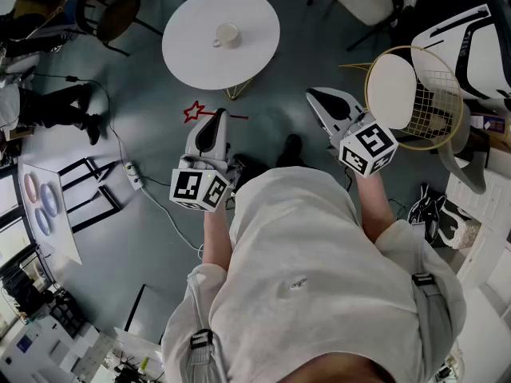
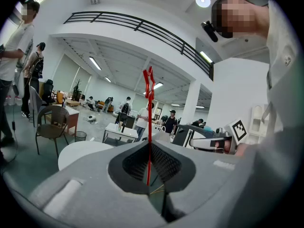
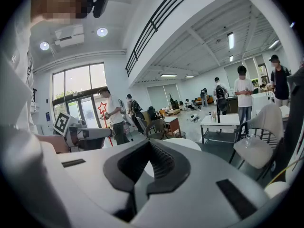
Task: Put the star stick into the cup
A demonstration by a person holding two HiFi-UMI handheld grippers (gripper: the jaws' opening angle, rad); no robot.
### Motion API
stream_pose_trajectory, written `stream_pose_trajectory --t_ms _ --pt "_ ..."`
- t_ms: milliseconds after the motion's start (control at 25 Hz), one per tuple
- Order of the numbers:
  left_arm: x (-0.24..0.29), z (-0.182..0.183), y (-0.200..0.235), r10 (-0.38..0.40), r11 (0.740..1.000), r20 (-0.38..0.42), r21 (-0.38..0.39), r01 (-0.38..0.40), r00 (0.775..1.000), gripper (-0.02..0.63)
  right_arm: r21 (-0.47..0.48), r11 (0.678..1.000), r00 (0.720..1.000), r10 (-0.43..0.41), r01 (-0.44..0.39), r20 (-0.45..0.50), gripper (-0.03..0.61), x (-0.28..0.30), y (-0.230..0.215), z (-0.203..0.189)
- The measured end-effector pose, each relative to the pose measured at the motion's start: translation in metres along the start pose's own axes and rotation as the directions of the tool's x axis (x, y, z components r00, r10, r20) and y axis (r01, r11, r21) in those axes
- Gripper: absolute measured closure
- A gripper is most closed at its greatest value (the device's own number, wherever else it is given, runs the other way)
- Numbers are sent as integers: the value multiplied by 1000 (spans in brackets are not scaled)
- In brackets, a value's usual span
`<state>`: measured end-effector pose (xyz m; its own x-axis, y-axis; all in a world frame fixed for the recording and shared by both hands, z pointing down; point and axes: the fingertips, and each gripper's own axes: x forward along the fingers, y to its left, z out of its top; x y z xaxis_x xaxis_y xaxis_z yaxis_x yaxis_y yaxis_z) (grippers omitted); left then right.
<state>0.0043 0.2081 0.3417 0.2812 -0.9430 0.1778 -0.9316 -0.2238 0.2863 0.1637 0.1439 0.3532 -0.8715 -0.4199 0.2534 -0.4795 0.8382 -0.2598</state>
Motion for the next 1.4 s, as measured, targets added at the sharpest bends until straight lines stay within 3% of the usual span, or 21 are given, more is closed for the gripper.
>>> stream_pose_trajectory --t_ms 640,1400 --pt "7 -4 -26 -31 999 -2 10 31 1000 598 -48 999 1000 -5 7 29 572 -21 0 -2" --pt "4 -1 -22 23 999 7 -44 -23 1000 598 56 998 999 -1 -2 42 571 -28 -15 -13"
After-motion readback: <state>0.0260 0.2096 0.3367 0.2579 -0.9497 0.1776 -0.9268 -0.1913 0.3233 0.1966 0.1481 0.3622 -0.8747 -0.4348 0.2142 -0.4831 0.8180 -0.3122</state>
